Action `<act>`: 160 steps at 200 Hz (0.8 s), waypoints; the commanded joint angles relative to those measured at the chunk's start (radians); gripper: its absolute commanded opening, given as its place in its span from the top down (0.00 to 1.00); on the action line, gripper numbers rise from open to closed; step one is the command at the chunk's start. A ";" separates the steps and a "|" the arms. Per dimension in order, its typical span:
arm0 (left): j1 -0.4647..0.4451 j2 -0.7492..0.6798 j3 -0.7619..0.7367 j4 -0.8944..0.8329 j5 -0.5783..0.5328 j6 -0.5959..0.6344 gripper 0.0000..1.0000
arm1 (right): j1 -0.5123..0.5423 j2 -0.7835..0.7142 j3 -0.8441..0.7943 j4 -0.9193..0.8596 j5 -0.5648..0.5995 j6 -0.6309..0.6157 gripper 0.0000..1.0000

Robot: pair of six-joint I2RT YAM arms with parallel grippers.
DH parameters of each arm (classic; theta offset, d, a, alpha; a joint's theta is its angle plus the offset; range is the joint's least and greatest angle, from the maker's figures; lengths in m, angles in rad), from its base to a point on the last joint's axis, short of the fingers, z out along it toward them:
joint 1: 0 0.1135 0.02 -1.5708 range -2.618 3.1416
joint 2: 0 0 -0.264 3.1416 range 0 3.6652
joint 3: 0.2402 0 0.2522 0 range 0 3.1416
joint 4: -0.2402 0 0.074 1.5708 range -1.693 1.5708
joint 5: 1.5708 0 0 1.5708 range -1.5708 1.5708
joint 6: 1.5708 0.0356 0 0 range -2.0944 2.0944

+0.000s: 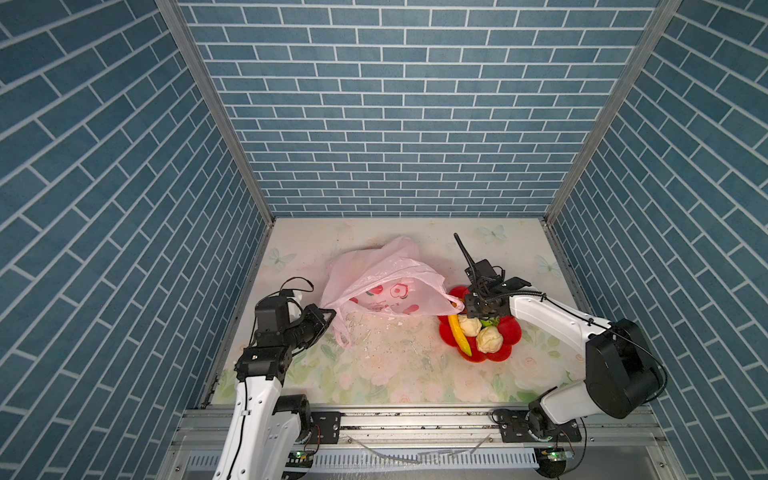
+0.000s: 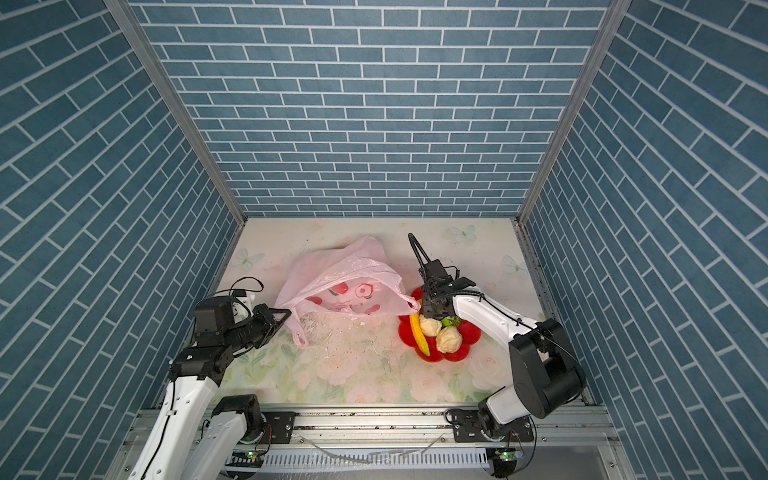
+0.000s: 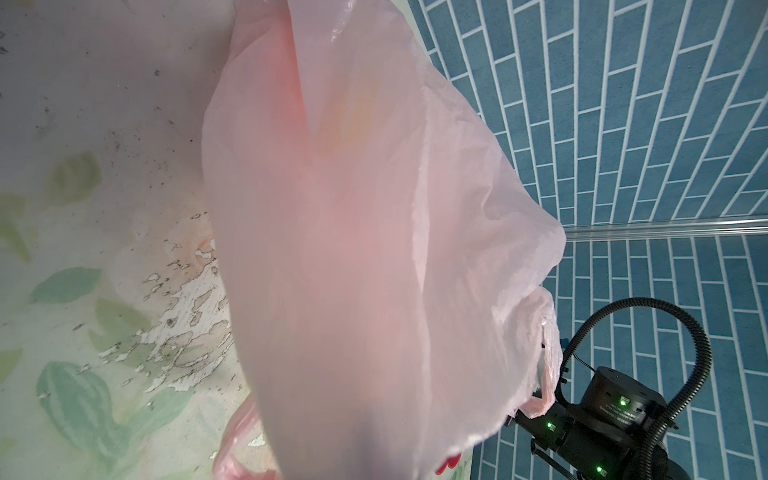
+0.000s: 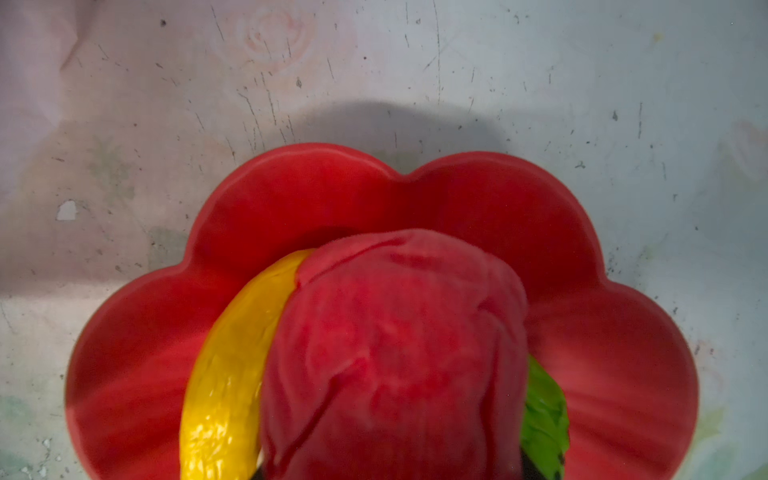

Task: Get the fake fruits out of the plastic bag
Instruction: 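Carry the red apple over the red plate and open the right gripper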

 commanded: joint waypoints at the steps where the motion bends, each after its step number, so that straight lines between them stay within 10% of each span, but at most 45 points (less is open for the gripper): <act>1: -0.003 -0.003 0.023 -0.044 0.002 0.029 0.82 | -0.007 0.004 -0.025 0.003 0.012 -0.002 0.48; 114: -0.003 0.167 0.121 -0.056 0.005 0.202 0.30 | -0.005 -0.211 0.029 -0.144 0.022 0.002 0.35; 160: -0.004 0.295 0.136 0.063 0.038 0.202 0.45 | 0.025 -0.319 0.063 -0.197 -0.020 -0.024 0.35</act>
